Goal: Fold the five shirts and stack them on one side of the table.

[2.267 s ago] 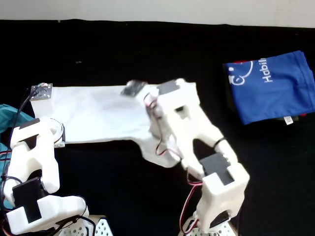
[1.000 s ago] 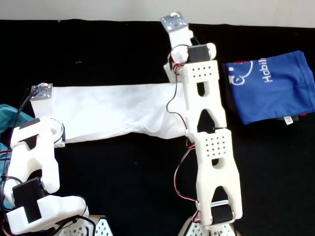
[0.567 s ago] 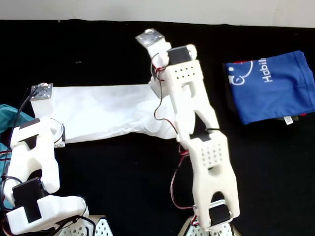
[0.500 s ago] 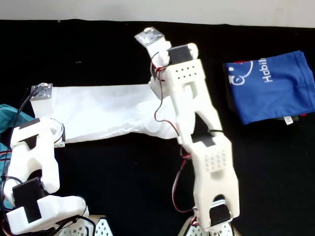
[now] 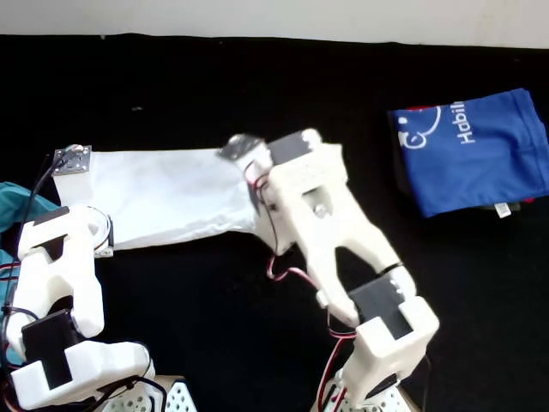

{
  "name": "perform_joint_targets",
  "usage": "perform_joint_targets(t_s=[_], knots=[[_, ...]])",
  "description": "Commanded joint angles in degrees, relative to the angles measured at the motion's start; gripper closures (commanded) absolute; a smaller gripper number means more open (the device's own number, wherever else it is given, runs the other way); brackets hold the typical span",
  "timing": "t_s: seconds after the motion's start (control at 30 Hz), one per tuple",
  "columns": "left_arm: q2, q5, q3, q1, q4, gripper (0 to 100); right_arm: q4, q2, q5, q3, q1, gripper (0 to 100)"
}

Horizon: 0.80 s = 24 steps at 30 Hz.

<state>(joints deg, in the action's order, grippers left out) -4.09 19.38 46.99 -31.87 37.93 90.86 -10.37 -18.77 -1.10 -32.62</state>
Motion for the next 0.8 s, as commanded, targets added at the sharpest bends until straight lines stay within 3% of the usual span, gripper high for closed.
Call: perform_joint_targets(t_s=[0.0,0.27,0.53,0.77], knots=[[0.4,-0.62,0.04,0.66,-0.7,99,-10.07,-0.4,-0.7,-1.8,1.8,99.3],[0.4,-0.62,0.04,0.66,-0.7,99,-21.32,-10.68,-0.7,9.8,12.09,99.3],[0.4,-0.62,0.04,0.66,-0.7,99,-21.23,-26.95,-0.53,28.35,17.63,99.3],[0.4,-0.62,0.04,0.66,-0.7,99,-17.89,-30.9,-0.53,39.25,19.65,99.3]])
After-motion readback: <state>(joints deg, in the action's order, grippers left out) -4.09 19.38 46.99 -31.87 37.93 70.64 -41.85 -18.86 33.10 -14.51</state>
